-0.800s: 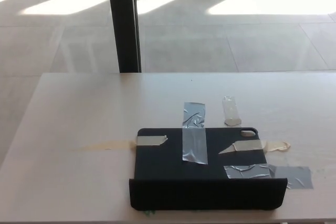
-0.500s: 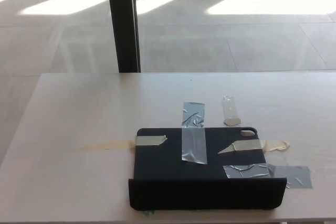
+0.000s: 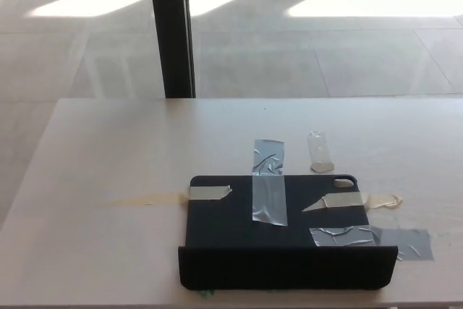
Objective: The robot uses its right hand to open a folded tablet cover kept in the middle of the desk
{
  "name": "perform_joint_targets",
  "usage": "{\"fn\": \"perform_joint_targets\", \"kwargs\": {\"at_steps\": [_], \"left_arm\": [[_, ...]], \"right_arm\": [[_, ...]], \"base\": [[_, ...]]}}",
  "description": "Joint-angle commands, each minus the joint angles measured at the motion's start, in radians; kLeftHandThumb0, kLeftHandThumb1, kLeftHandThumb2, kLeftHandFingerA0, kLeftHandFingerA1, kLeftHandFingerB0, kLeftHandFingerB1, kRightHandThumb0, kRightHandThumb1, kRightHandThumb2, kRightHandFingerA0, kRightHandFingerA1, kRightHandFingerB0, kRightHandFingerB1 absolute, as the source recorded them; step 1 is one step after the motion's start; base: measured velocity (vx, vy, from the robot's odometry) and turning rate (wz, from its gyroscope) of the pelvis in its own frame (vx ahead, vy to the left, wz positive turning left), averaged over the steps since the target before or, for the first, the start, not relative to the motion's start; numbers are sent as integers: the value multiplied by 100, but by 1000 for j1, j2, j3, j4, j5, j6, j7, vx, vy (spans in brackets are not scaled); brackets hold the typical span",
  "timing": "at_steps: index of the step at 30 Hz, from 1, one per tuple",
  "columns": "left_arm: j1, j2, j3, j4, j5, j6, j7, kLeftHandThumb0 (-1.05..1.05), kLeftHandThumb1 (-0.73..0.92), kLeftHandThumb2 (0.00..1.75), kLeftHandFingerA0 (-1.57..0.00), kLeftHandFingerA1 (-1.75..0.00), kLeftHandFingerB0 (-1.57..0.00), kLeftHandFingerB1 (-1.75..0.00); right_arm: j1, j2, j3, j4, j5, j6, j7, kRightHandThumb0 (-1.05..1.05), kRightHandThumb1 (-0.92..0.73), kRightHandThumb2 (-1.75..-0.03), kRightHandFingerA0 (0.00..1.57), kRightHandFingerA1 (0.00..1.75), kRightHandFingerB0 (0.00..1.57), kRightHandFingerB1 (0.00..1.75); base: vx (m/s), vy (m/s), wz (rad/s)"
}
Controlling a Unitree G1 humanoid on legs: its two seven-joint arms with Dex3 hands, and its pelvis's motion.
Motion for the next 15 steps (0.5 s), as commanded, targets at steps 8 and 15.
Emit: {"fn": "perform_joint_targets", "kwargs": {"at_steps": [8,15], "left_arm": [[-6,55,57,44,-102,23,17,-40,29,84,-79,-87,-77,-83],[-12,60,61,45,-106,25,17,-40,29,83,-77,-86,-69,-80]], "right_arm": [[-182,-96,675,-329,-398,-33,142,-45,-52,-55,75,49,62,41],[-240,-151,910,-328,-542,-26,231,-60,-35,-81,45,59,28,45]], "base": [[0,0,0],[0,0,0]]}}
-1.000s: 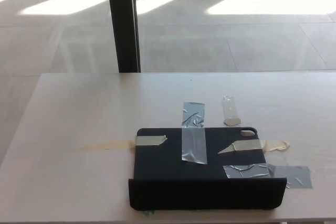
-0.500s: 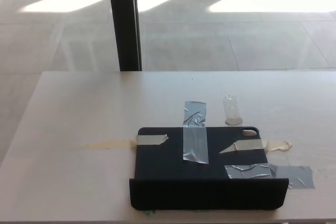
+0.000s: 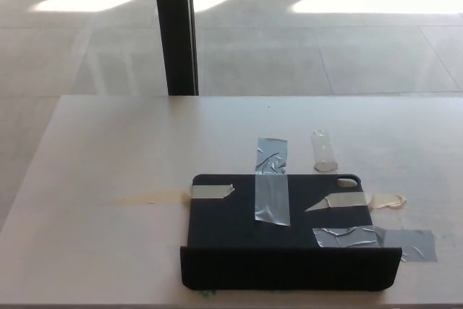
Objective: The robot uses its right hand to open a folded tablet cover kept in the middle of the desk
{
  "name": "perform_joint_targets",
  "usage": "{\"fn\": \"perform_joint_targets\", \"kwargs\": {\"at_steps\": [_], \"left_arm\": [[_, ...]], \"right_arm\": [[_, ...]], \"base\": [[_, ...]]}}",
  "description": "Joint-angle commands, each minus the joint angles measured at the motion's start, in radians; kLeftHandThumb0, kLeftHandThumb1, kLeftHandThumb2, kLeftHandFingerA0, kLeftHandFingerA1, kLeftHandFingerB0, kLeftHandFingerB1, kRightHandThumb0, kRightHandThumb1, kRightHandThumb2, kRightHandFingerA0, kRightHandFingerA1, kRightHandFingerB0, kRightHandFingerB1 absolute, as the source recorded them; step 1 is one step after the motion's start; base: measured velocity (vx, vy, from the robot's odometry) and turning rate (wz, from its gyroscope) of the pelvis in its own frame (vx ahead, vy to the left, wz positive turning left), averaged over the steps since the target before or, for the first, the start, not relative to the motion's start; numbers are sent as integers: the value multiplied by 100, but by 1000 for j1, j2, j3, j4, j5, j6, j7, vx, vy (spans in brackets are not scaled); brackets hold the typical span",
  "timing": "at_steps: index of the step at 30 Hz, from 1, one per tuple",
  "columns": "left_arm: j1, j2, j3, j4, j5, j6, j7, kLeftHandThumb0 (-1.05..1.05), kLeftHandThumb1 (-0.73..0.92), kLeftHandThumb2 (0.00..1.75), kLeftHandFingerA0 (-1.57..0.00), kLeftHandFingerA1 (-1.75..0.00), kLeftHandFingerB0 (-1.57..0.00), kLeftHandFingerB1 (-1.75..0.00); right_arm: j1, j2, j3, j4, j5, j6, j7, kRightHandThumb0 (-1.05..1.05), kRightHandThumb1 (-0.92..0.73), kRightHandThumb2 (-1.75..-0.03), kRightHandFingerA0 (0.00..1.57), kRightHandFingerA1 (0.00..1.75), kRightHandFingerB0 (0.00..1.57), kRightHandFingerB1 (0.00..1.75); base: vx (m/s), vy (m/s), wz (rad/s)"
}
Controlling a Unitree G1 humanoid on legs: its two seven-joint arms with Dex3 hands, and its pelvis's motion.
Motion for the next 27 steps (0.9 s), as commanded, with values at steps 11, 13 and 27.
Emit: {"fn": "perform_joint_targets", "kwargs": {"at_steps": [11,13,27], "left_arm": [[-17,65,13,28,-81,24,16,-41,29,82,-77,-86,-69,-79],[-19,66,15,30,-85,21,12,-41,29,81,-79,-86,-69,-79],[-24,67,6,25,-91,18,12,-40,38,62,-78,-87,-81,-82]], "right_arm": [[-176,-200,662,-52,-501,2,310,-76,-48,-56,28,43,30,31],[-182,-204,714,-43,-513,17,339,-75,-49,-56,27,42,29,31],[-221,-195,989,88,-589,75,445,-83,-53,-57,29,45,27,29]], "base": [[0,0,0],[0,0,0],[0,0,0]]}}
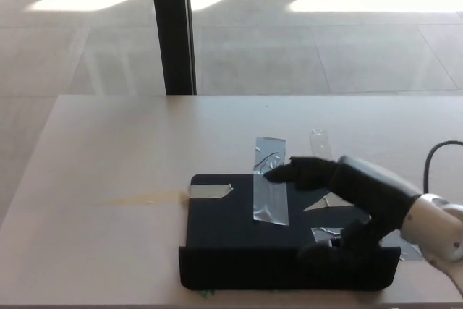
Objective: The robot uses its right hand to open a folded tablet cover kept in the middle of the desk
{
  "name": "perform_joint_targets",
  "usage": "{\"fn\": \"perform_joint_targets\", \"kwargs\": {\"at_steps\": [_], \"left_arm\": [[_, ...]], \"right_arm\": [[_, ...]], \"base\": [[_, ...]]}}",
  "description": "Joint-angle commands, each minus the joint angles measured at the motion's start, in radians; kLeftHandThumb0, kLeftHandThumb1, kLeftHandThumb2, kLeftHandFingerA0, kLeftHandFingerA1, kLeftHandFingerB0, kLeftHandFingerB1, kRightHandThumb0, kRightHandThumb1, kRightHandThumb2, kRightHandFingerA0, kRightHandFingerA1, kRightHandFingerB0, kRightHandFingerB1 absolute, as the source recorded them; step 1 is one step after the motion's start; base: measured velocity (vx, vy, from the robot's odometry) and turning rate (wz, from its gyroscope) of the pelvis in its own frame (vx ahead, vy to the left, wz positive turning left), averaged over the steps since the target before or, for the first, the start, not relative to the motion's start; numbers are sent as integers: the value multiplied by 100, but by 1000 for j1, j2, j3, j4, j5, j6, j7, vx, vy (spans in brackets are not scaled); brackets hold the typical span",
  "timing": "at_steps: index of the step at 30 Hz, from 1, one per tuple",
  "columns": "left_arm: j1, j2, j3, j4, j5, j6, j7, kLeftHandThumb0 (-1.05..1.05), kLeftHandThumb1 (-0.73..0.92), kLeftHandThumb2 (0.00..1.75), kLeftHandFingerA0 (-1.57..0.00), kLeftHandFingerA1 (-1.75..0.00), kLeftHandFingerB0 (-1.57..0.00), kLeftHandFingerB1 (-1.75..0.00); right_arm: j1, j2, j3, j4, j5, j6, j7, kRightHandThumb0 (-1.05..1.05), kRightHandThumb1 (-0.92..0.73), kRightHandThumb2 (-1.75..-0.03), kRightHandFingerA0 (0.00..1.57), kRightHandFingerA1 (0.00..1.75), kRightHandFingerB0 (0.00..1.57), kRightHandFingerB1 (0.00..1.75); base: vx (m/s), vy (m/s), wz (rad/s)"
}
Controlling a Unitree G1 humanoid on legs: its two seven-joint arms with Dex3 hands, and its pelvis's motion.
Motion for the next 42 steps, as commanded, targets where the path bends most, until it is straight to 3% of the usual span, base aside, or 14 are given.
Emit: {"fn": "perform_joint_targets", "kwargs": {"at_steps": [1,4,5,8,12,14,18,20,22,23,27,31,33,42], "left_arm": [[-5,52,1,15,-53,16,13,-41,38,63,-79,-87,-80,-81],[-6,53,-4,14,-57,14,11,-42,39,63,-81,-88,-80,-81],[-8,52,-2,18,-61,12,9,-39,39,62,-80,-88,-77,-81],[-14,50,-20,17,-54,9,11,-38,40,62,-83,-88,-79,-82],[-10,48,-54,2,-40,20,15,-39,29,82,-82,-88,-73,-82],[-17,50,-61,8,-45,18,13,-39,28,82,-83,-89,-75,-83],[-19,54,-69,15,-55,4,12,-39,40,60,-81,-86,-79,-80],[-15,55,-71,8,-58,7,12,-40,39,61,-85,-89,-81,-82],[-16,57,-70,13,-61,7,17,-42,27,81,-89,-92,-79,-85],[-15,57,-71,14,-61,6,17,-40,28,82,-87,-91,-79,-85],[-16,59,-73,14,-60,9,20,-38,40,62,-85,-88,-81,-83],[-10,64,-74,15,-62,7,9,-40,39,62,-82,-87,-76,-80],[-9,63,-73,15,-63,6,9,-40,39,62,-83,-88,-77,-81],[-14,67,-67,16,-69,9,12,-40,39,62,-80,-87,-78,-80]], "right_arm": [[-28,-59,158,50,-206,46,189,-83,-52,-57,30,48,28,30],[-19,-62,201,59,-241,43,194,-83,-54,-57,30,50,28,30],[-9,-63,214,70,-258,38,181,-81,-52,-60,51,137,29,32],[8,-63,228,91,-286,47,156,-82,-50,-60,64,161,29,32],[37,-46,249,134,-311,103,155,-79,-52,-58,53,132,27,31],[55,-41,249,129,-325,112,139,-77,-51,-59,52,157,29,32],[128,-38,208,18,-326,139,117,-82,-42,-71,59,124,24,39],[187,-45,180,-71,-334,151,97,-78,-55,-58,36,57,28,32],[256,-43,153,-140,-329,145,60,-73,-54,-57,33,45,29,33],[314,-48,134,-205,-315,146,53,-70,-42,-80,29,52,24,44],[401,-47,103,-292,-313,163,59,-69,-54,-57,32,45,29,32],[520,-63,71,-374,-303,141,34,-71,-43,-81,31,54,24,45],[539,-64,64,-384,-312,130,30,-70,-55,-58,33,46,29,33],[719,-69,40,-486,-383,134,-36,-70,-55,-57,44,62,31,32]], "base": [[0,0,0],[0,0,0],[0,0,0],[0,0,0],[0,0,0],[0,0,0],[0,0,0],[0,0,0],[0,0,0],[0,0,0],[0,0,0],[0,0,0],[0,0,0],[0,0,0]]}}
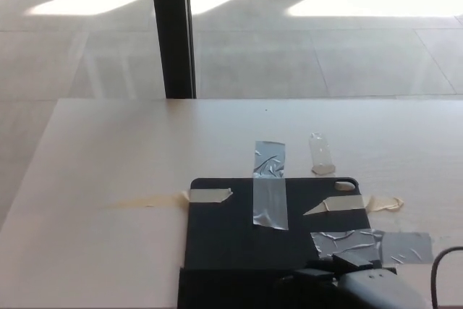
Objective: The robot uses its right hand to open a folded tablet cover kept in the middle of the desk
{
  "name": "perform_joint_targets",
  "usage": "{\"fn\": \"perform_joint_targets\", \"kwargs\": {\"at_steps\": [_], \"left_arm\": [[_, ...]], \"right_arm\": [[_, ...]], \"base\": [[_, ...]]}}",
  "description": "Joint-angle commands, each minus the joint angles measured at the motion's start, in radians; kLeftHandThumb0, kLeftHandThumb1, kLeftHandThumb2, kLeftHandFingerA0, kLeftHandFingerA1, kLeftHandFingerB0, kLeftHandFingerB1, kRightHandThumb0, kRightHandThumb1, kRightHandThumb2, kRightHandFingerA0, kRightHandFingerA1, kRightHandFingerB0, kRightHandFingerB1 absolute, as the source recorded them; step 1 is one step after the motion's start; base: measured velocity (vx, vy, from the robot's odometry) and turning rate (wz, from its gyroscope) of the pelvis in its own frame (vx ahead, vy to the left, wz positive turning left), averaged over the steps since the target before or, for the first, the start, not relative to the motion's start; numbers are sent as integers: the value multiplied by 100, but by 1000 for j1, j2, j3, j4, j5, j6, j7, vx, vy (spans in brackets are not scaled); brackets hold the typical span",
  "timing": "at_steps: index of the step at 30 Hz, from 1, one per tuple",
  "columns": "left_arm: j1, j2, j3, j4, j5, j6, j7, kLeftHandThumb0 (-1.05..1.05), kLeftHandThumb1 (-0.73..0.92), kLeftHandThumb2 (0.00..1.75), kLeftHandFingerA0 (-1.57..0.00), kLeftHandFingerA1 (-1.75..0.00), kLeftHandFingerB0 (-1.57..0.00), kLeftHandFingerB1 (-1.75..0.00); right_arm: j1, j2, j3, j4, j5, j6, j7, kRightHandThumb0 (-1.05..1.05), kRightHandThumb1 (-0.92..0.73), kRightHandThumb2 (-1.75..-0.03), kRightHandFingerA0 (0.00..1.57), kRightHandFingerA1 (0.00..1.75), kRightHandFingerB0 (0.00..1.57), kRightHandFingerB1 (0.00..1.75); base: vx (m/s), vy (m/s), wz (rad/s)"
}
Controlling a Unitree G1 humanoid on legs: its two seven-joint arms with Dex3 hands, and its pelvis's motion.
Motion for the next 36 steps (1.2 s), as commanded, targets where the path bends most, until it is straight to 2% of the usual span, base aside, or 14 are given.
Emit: {"fn": "perform_joint_targets", "kwargs": {"at_steps": [1,3,6,11,14,15,18,23,24,25,31,32,33,36], "left_arm": [[1,41,5,10,-37,9,11,-40,39,62,-80,-87,-78,-80],[1,44,7,16,-39,8,14,-39,40,61,-81,-87,-77,-80],[0,47,11,18,-48,8,4,-39,39,61,-80,-87,-78,-80],[1,52,-4,21,-49,6,9,-39,40,62,-84,-88,-79,-81],[4,53,-8,22,-53,5,9,-41,28,82,-88,-92,-77,-84],[6,51,-8,20,-56,2,6,-38,40,62,-85,-89,-81,-83],[3,54,-9,25,-60,9,20,-41,28,82,-87,-91,-77,-83],[15,49,-13,20,-62,1,12,-38,40,62,-82,-88,-81,-83],[17,49,-13,17,-64,4,13,-39,29,84,-84,-90,-79,-85],[21,48,-11,14,-68,3,6,-38,39,63,-81,-88,-80,-82],[24,52,-10,23,-77,9,13,-38,39,63,-87,-90,-82,-85],[27,52,-10,23,-78,8,10,-38,39,63,-85,-89,-80,-83],[31,52,-9,18,-82,11,11,-38,39,63,-84,-89,-82,-85],[34,52,-12,20,-81,5,9,-38,39,63,-85,-89,-82,-85]], "right_arm": [[186,-35,40,-23,-41,15,37,-70,-55,-57,44,62,31,32],[222,-36,35,-21,-34,-6,18,-69,-54,-57,53,94,32,33],[249,-28,38,-28,-53,4,28,-73,-45,-84,53,79,24,44],[292,-36,54,-54,-95,-29,37,-64,-56,-57,37,44,32,33],[302,-34,56,-70,-110,-23,58,-65,-55,-57,32,43,31,32],[304,-36,61,-87,-114,-17,80,-64,-57,-56,34,45,31,32],[316,-25,57,-104,-99,-8,104,-63,-55,-57,33,45,31,32],[310,-18,39,-129,-89,-11,130,-62,-55,-57,32,46,30,33],[303,-20,25,-123,-83,-37,111,-62,-55,-57,39,49,32,34],[290,-25,12,-118,-86,-59,103,-64,-56,-57,45,53,32,34],[173,-17,-202,-214,100,47,236,-59,-55,-57,37,45,31,33],[162,-20,-234,-219,109,34,227,-69,-46,-80,52,86,30,45],[142,-21,-287,-235,138,50,239,-63,-56,-58,42,64,34,33],[111,-14,-402,-256,214,87,262,-64,-58,-58,47,58,36,32]], "base": [[0,0,0],[0,0,0],[0,0,0],[0,0,0],[0,0,0],[0,0,0],[0,0,0],[0,0,0],[0,0,0],[0,0,0],[0,0,0],[0,0,0],[0,0,0],[0,0,0]]}}
